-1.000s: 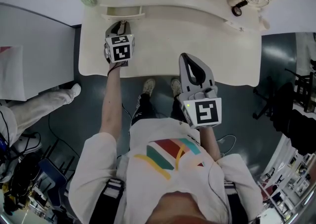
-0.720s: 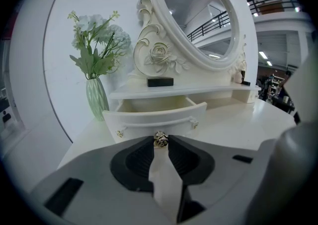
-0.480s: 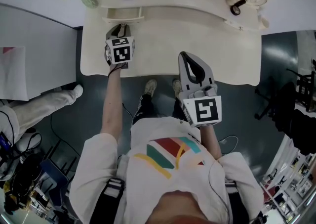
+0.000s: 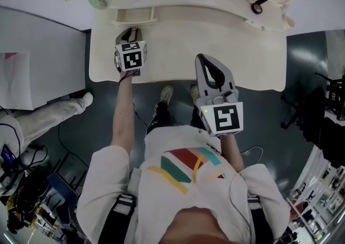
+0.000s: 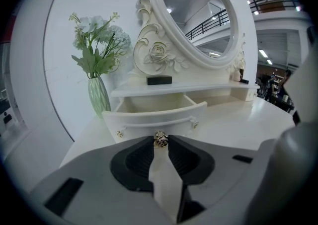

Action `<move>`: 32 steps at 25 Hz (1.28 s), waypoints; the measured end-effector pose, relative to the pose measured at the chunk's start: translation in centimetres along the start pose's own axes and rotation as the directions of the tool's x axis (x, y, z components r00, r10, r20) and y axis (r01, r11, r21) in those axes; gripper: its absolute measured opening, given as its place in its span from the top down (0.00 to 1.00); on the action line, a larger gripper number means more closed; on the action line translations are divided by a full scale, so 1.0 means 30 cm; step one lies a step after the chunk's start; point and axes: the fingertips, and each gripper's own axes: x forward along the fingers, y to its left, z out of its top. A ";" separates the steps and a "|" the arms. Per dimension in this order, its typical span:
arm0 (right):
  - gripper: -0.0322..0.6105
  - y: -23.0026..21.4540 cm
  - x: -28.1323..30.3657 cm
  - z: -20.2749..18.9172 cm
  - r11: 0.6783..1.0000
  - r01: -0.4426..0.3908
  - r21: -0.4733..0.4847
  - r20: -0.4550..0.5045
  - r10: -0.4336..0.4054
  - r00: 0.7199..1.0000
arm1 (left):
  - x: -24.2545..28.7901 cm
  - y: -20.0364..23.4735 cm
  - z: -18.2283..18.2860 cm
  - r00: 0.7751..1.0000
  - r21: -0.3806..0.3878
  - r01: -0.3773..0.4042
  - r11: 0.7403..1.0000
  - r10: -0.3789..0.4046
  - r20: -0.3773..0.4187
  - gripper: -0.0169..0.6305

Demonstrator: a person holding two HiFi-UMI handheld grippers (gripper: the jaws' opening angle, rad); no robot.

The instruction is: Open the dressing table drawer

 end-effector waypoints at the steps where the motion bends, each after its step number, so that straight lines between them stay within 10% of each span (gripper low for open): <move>1: 0.95 -0.001 -0.001 0.000 1.000 0.000 0.000 0.002 0.000 1.000 | -0.002 -0.001 -0.002 1.000 0.000 0.000 1.000 0.000 0.000 0.84; 32: 0.95 0.003 -0.036 -0.013 1.000 0.003 -0.001 -0.002 -0.003 1.000 | -0.045 -0.017 -0.018 1.000 -0.016 -0.004 1.000 0.004 0.004 0.84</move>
